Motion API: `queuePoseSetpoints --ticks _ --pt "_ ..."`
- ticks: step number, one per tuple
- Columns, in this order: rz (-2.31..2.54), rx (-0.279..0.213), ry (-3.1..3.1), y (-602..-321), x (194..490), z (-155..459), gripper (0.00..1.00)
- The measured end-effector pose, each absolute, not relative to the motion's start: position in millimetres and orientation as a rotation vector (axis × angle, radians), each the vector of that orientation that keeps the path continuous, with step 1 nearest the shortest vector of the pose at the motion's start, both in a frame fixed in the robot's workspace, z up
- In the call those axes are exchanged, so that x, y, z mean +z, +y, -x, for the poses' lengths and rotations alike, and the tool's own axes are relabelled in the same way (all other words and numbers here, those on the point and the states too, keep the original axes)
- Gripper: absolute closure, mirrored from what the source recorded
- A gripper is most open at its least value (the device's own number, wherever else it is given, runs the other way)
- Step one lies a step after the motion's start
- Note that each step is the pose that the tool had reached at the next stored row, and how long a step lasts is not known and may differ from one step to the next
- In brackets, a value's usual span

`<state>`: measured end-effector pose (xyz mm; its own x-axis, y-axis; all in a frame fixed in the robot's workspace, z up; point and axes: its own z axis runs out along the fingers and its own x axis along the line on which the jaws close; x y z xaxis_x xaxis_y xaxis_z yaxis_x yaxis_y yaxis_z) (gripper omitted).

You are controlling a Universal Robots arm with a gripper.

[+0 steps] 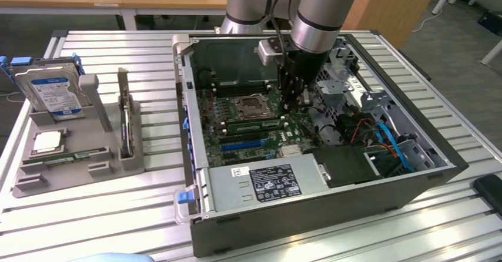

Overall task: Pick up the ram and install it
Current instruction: 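Press down the ram until it locks into place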

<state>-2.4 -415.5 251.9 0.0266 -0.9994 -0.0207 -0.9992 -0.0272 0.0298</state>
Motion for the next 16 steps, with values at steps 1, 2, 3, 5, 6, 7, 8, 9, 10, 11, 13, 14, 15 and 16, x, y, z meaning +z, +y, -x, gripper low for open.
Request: queuePoseSetpoints --ticks 1,2,3,5,6,7,8,9,10,11,13,14,15,16 --pt "-2.246 -0.055 -2.187 -415.5 250.6 2.4 0.90" --pt "-2.247 -0.054 -2.187 -415.5 249.2 2.4 0.90" --pt "-2.247 -0.053 -2.187 -415.5 247.8 2.4 0.90" --pt "-2.248 -0.051 -2.188 -415.5 245.1 2.4 0.90" --pt "-2.249 -0.050 -2.189 -415.5 243.9 2.4 0.90" --pt "-2.249 -0.049 -2.189 -415.5 242.7 2.4 0.90" --pt "-2.249 -0.048 -2.190 -415.5 241.6 2.4 0.90" --pt "-2.250 -0.047 -2.190 -415.5 240.5 2.4 0.90" --pt "-2.250 -0.046 -2.190 -415.5 239.4 2.4 0.90" --pt "-2.251 -0.045 -2.191 -415.4 238.2 2.4 0.90" --pt "-2.252 -0.043 -2.192 -415.4 236.1 2.4 0.90" --pt "-2.252 -0.043 -2.192 -415.3 235.2 2.4 0.90" --pt "-2.252 -0.042 -2.192 -415.3 234.4 2.4 0.90" --pt "-2.252 -0.042 -2.192 -415.3 233.7 2.4 0.90"
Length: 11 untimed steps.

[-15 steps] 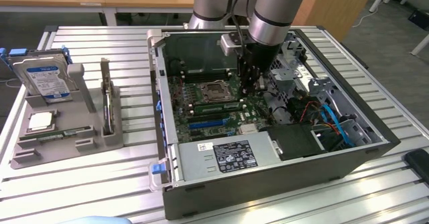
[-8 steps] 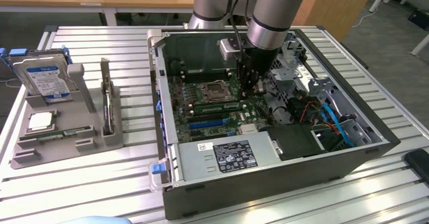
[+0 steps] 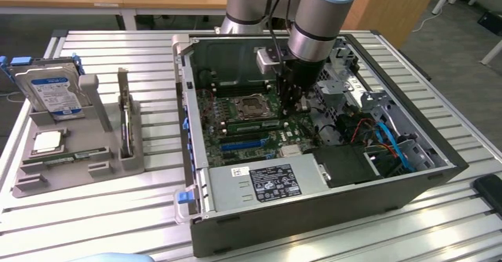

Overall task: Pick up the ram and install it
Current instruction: 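Press down the ram until it locks into place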

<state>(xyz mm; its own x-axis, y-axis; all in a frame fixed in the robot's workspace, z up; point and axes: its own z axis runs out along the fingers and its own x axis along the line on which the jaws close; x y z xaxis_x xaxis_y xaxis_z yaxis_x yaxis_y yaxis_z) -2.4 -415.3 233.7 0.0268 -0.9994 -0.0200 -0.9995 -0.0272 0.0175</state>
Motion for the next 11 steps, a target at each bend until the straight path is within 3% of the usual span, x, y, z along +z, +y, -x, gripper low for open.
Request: queuePoseSetpoints --ticks 11 --pt "2.247 0.032 2.187 -414.8 231.3 3.0 0.90"
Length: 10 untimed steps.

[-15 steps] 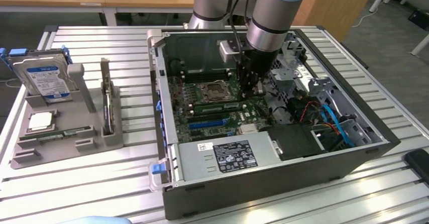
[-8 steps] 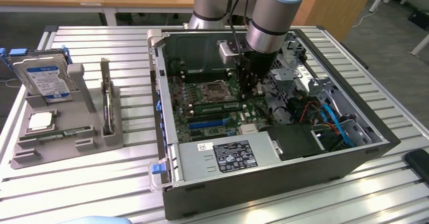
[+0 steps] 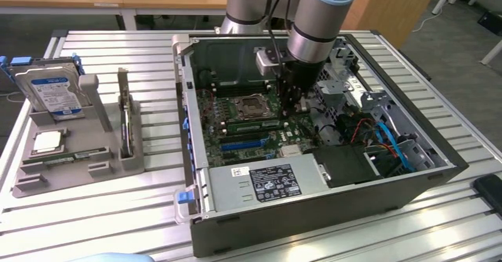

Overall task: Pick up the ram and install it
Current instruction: 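Press down the ram until it locks into place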

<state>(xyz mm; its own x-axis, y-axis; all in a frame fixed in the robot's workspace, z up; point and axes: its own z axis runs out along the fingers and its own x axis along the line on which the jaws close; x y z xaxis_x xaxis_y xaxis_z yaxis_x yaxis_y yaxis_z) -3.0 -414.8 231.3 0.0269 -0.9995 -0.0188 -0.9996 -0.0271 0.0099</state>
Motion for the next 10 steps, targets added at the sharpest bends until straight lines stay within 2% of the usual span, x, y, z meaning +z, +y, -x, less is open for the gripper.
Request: queuePoseSetpoints --ticks 10 --pt "2.244 0.004 2.184 -413.0 227.0 6.6 0.90"
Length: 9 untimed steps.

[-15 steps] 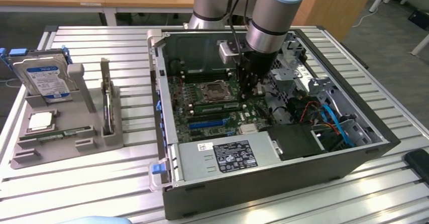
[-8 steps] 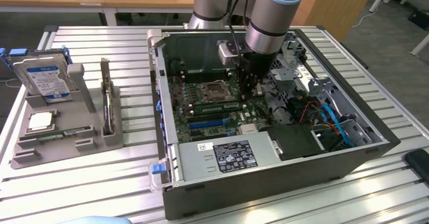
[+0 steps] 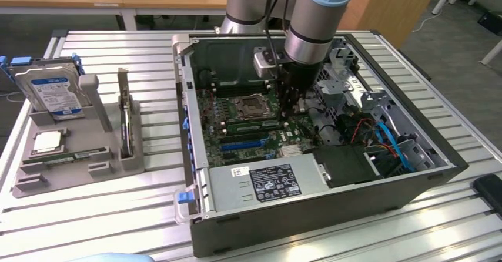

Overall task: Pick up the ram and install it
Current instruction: 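Press down the ram until it locks into place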

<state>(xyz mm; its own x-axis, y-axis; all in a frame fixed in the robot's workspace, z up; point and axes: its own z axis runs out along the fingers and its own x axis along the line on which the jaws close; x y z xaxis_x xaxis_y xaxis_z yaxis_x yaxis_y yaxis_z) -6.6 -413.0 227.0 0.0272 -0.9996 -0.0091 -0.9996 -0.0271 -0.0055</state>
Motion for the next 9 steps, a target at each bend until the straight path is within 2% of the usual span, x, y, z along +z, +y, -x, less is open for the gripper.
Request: queuePoseSetpoints --ticks 9 --pt "2.242 -0.021 2.182 -410.3 224.1 9.9 0.90"
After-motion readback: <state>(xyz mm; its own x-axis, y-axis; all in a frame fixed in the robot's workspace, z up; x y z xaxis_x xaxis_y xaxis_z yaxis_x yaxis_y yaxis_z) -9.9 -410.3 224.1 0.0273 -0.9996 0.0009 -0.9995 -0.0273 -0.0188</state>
